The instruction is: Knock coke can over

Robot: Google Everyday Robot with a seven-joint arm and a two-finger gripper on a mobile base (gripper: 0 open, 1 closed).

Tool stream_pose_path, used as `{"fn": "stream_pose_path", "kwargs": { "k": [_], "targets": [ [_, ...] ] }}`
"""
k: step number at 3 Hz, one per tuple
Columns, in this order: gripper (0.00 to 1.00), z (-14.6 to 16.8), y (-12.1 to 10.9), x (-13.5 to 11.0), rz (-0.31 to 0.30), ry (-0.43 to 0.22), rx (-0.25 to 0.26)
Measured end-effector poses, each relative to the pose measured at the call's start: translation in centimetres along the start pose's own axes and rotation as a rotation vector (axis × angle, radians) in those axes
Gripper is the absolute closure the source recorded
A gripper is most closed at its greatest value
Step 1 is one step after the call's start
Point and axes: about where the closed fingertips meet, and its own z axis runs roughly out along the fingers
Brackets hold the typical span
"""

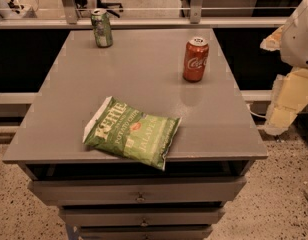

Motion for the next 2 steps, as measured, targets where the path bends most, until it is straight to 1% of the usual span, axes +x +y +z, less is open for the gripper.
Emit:
{"fn": "stream_pose_path", "kwargs": {
  "k": [1, 2],
  "targets": [
    [0.0, 0.3, -0.1, -0.1, -0.005, 0.006, 0.009],
    [0.0, 3.1, -2.1, -0.2, 0.031, -0.035, 0.012]
  ]
}}
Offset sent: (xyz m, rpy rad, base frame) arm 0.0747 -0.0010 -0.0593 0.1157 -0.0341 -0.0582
